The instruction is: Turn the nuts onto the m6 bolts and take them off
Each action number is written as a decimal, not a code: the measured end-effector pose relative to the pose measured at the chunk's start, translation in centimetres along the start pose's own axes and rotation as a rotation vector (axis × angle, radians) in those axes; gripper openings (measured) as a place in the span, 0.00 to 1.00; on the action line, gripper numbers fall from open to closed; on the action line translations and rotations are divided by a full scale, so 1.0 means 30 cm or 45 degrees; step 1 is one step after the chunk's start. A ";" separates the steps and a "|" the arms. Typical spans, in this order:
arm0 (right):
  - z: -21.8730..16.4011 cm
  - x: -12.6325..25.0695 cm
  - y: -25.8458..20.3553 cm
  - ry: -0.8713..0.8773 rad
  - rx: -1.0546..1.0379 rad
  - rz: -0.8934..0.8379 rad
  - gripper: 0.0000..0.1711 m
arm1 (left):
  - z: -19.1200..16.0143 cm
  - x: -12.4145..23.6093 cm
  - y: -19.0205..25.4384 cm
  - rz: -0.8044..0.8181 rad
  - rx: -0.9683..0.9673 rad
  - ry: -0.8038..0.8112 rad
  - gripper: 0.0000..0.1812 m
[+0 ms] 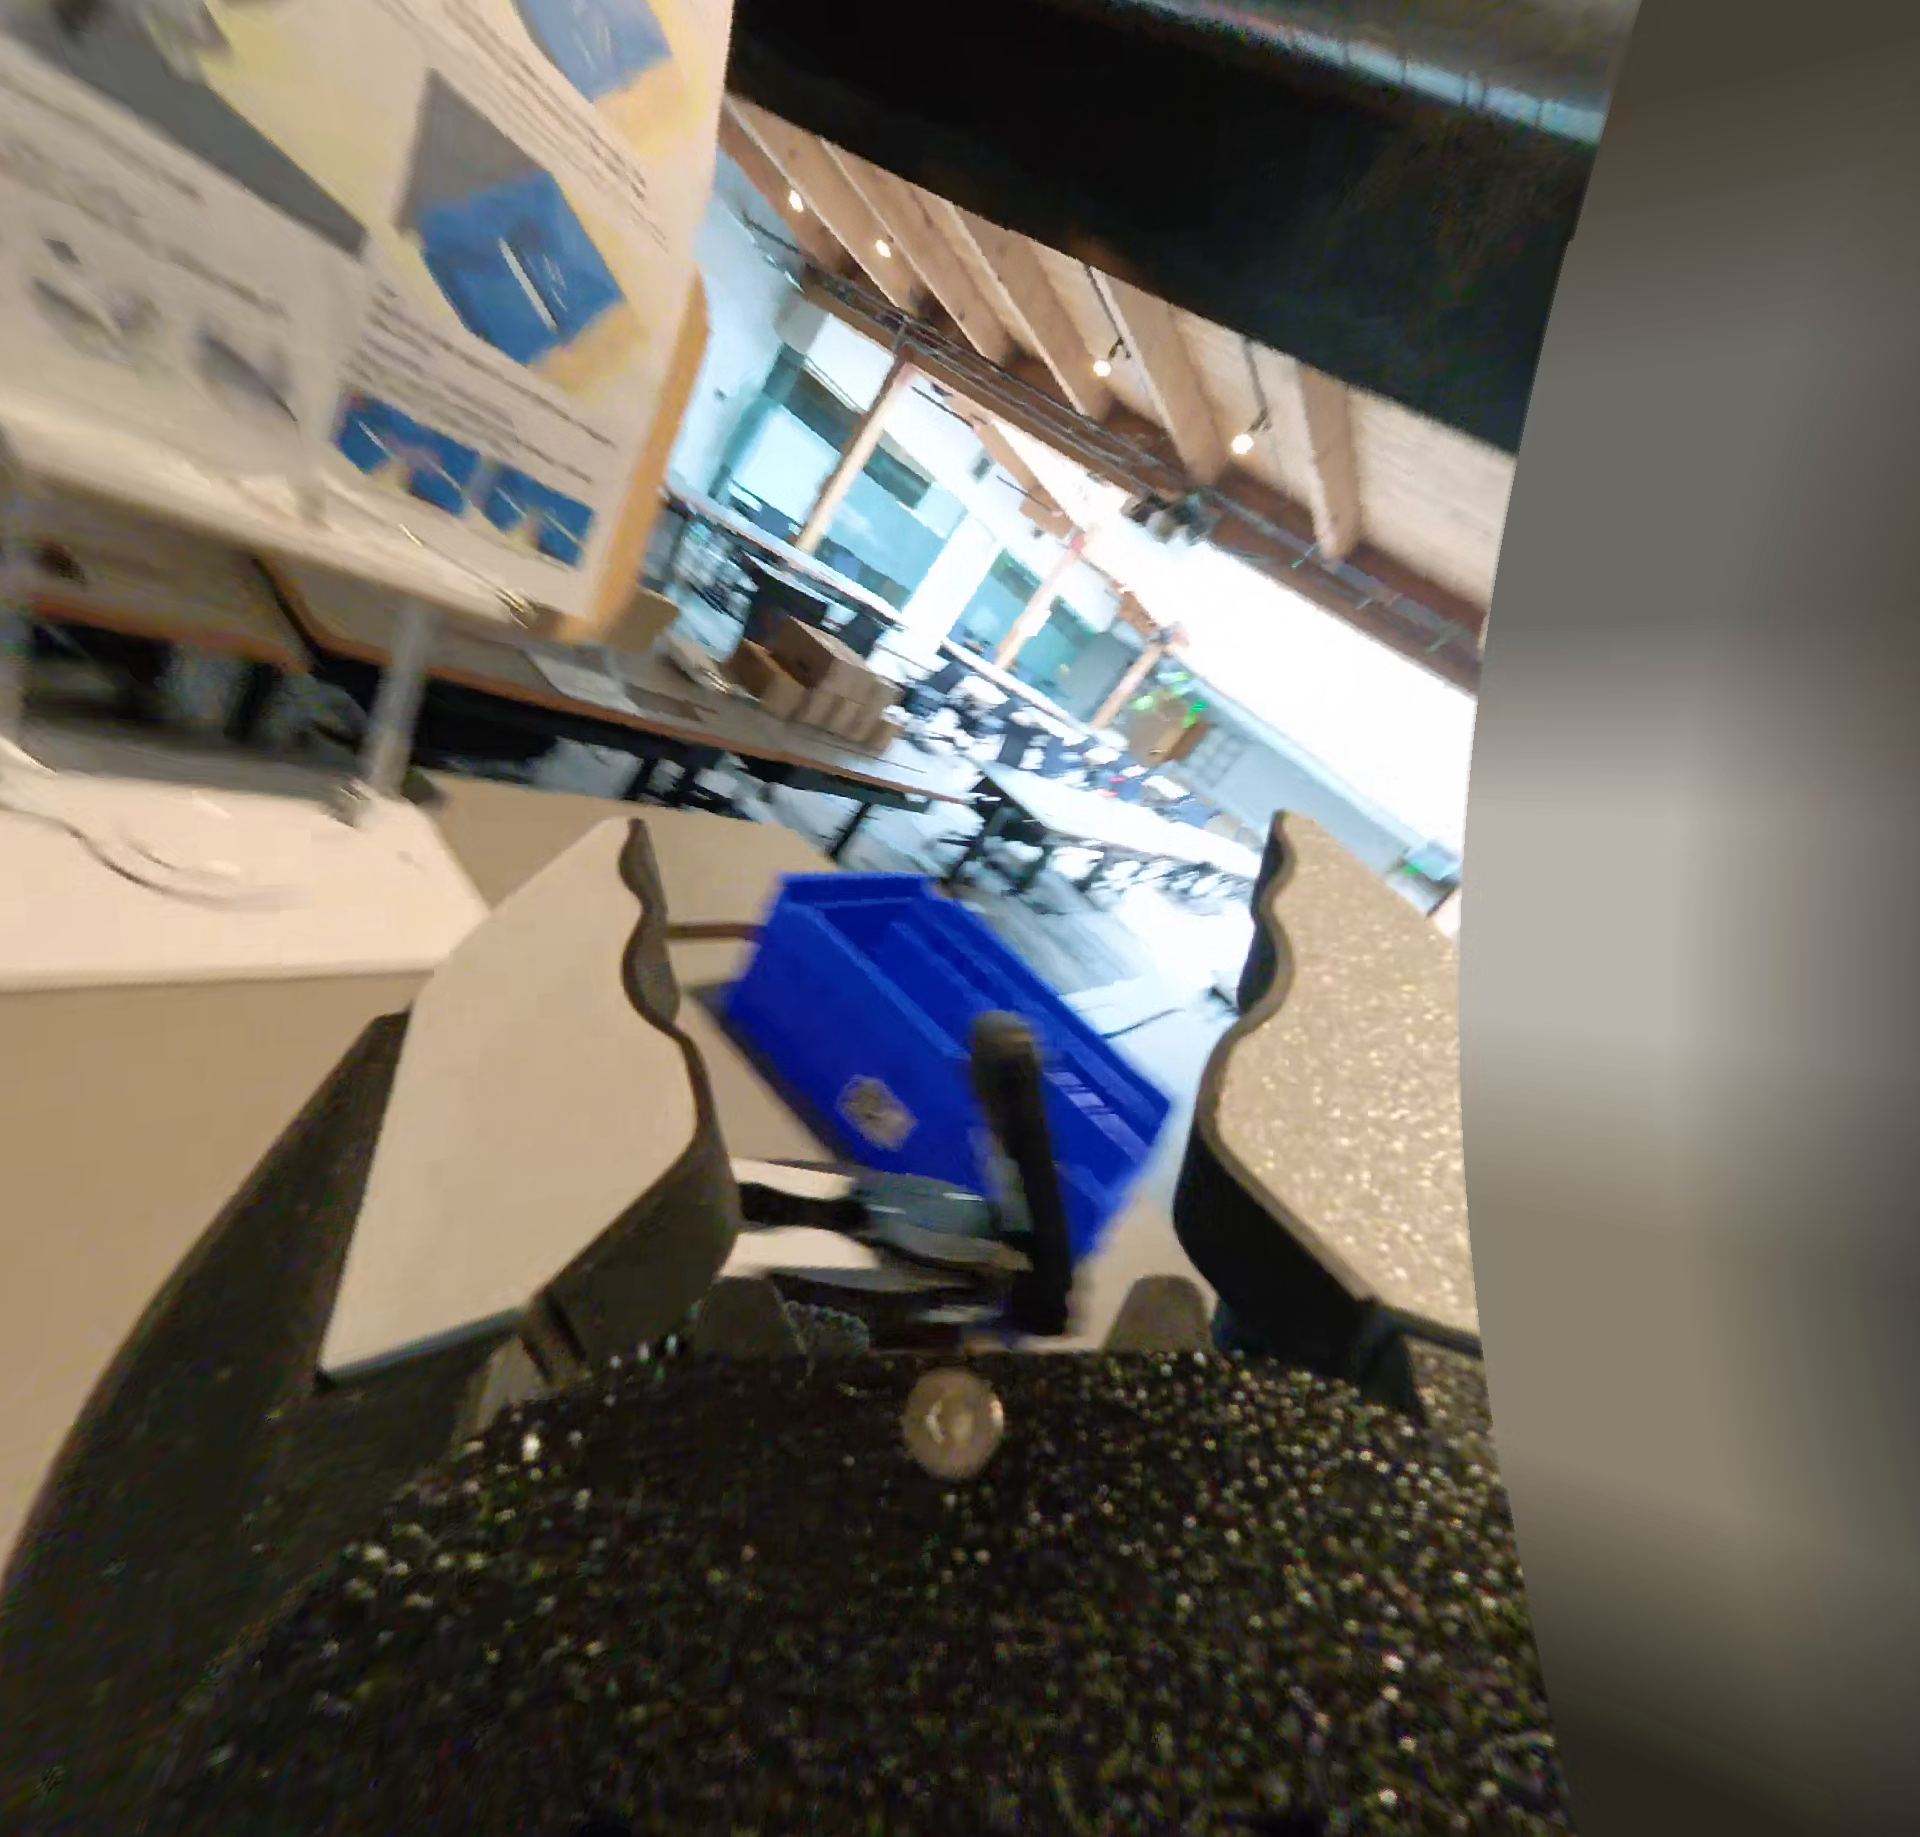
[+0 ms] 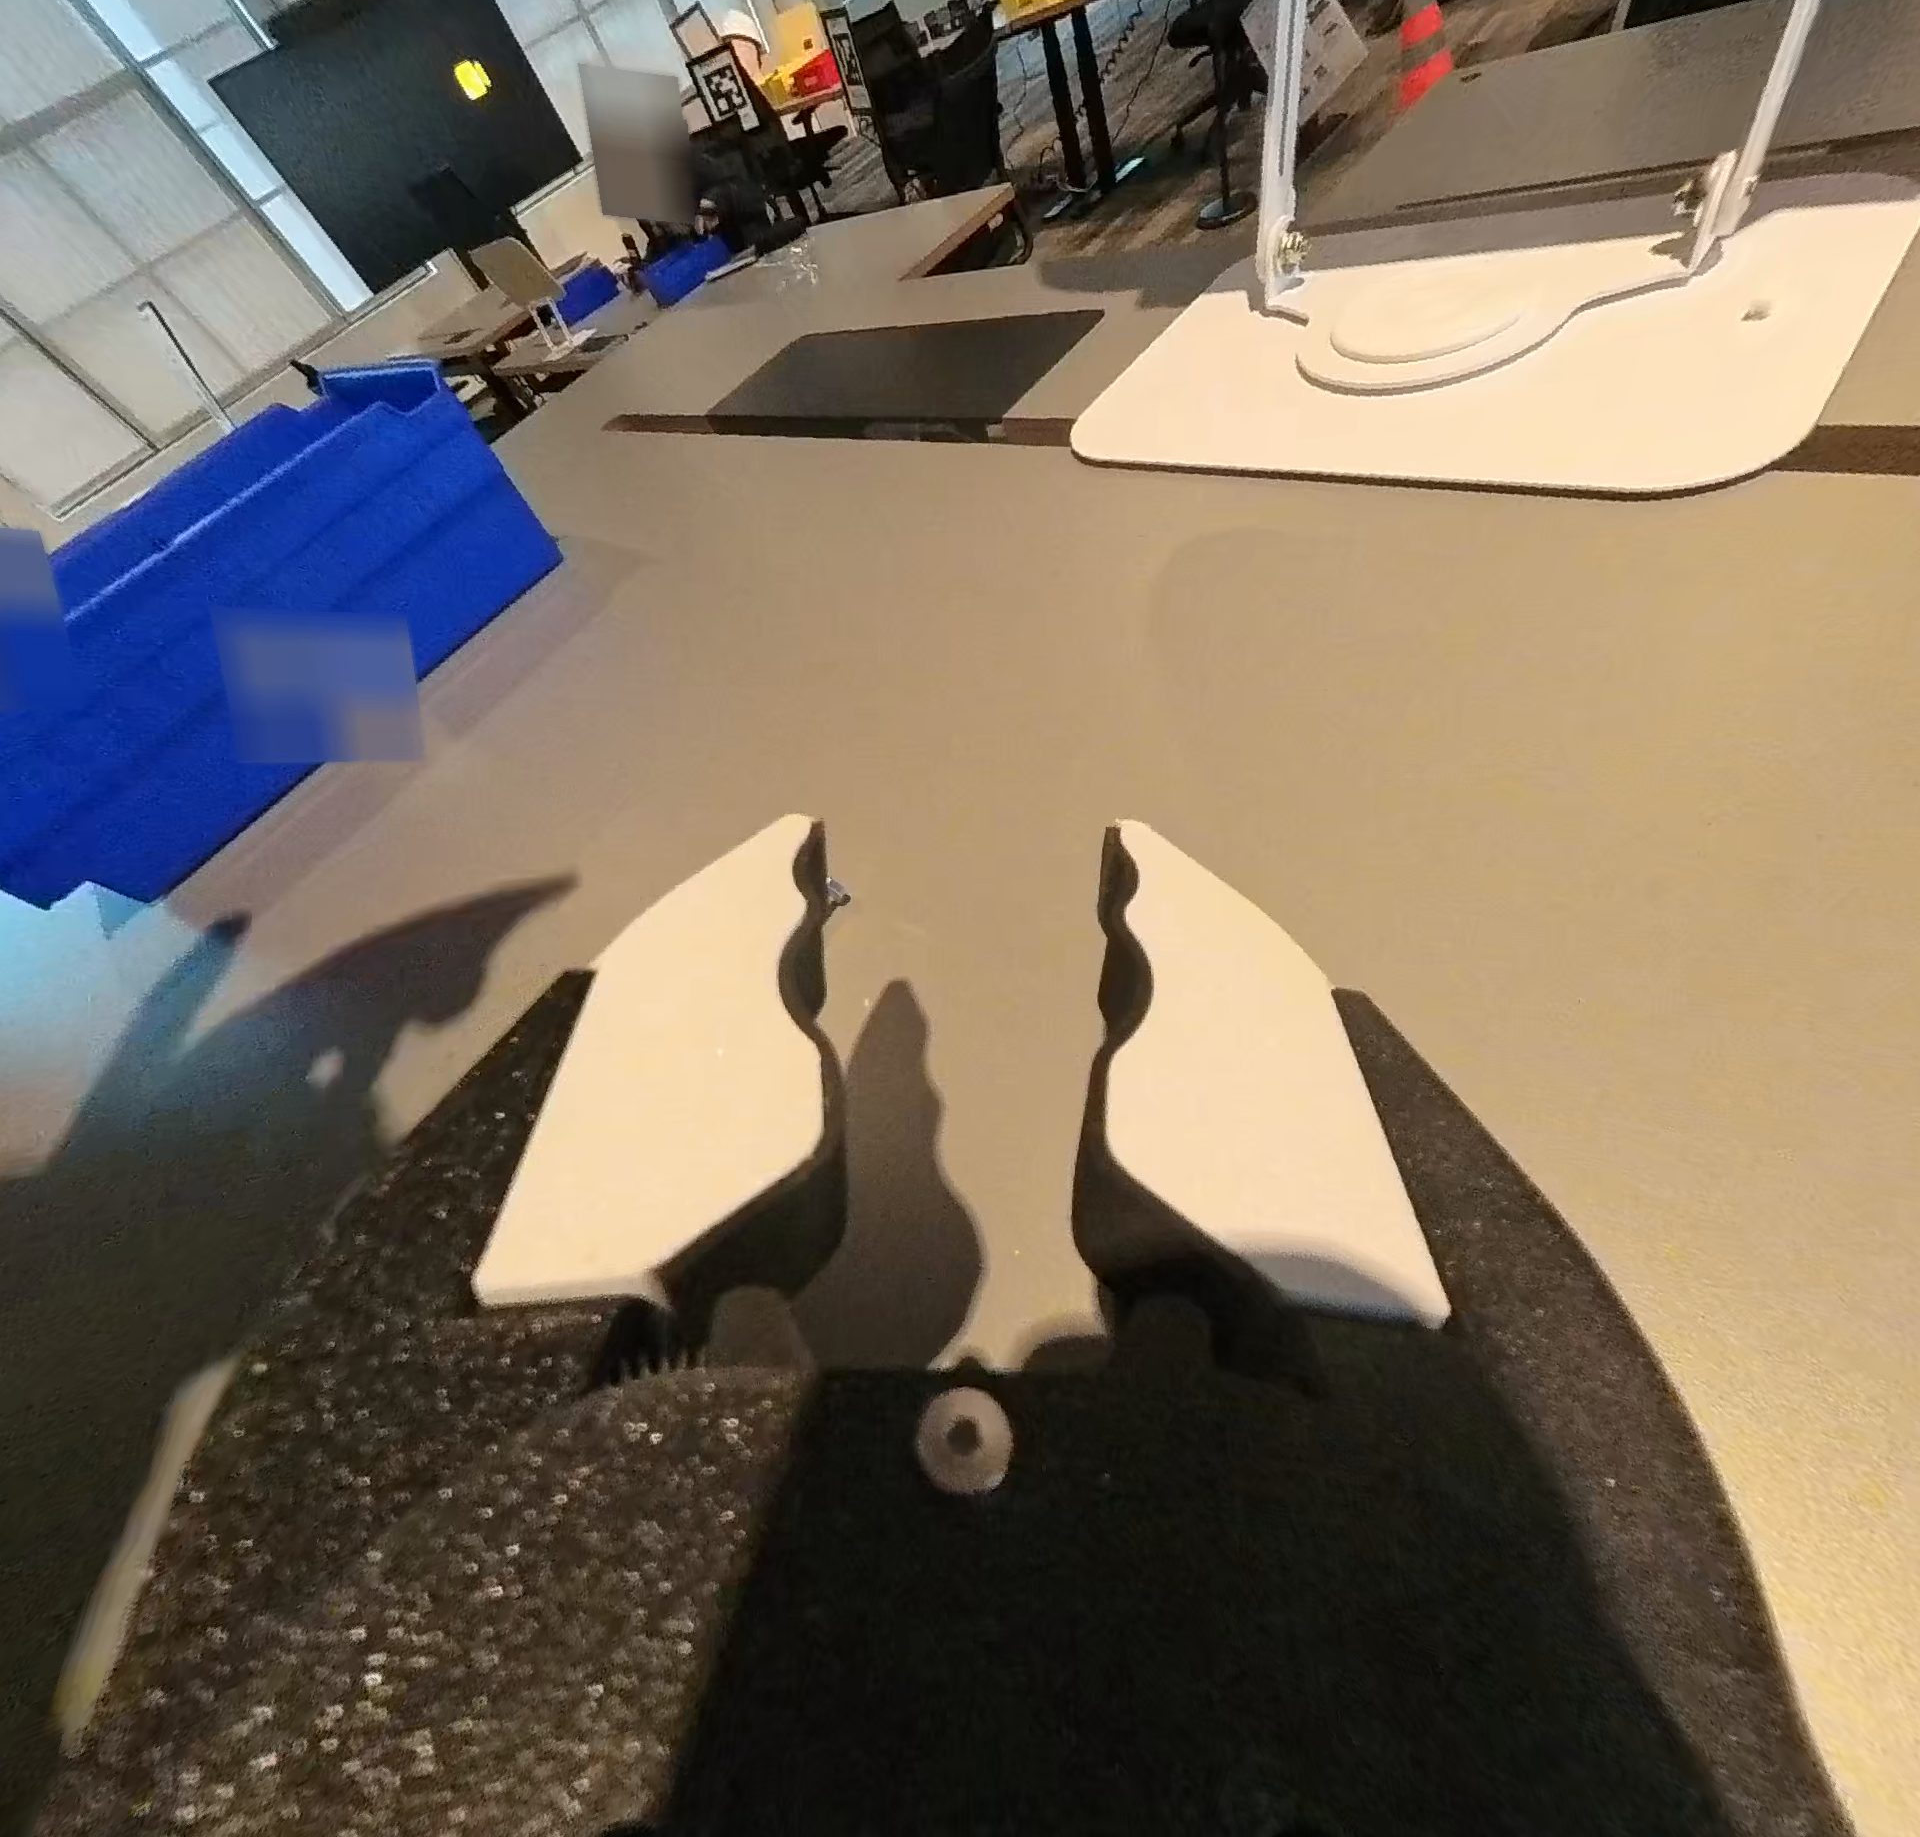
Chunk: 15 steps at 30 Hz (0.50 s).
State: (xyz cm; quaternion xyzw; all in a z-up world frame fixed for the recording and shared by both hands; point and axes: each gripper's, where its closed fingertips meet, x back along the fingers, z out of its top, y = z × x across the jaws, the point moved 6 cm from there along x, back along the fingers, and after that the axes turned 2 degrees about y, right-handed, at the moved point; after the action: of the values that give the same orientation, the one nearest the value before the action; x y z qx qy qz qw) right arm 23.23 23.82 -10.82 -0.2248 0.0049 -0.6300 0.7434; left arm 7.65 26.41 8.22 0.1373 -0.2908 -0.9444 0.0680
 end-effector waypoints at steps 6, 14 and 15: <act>-0.008 -0.012 -0.015 -0.041 0.051 0.017 0.29 | -0.148 -0.002 -0.410 -0.051 -0.748 -0.268 0.51; -0.035 -0.052 -0.041 -0.208 0.140 0.044 0.31 | -0.241 0.120 -0.590 -0.020 -0.873 -0.345 0.44; -0.043 -0.060 -0.047 -0.253 0.161 0.047 0.32 | -0.239 0.123 -0.587 -0.049 -0.858 -0.342 0.43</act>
State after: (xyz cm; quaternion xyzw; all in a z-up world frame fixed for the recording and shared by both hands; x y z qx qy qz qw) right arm 21.17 24.94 -11.99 -0.2387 -0.1045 -0.5899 0.7643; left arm 5.42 36.29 -8.27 -0.0127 0.0333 -0.9980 0.0527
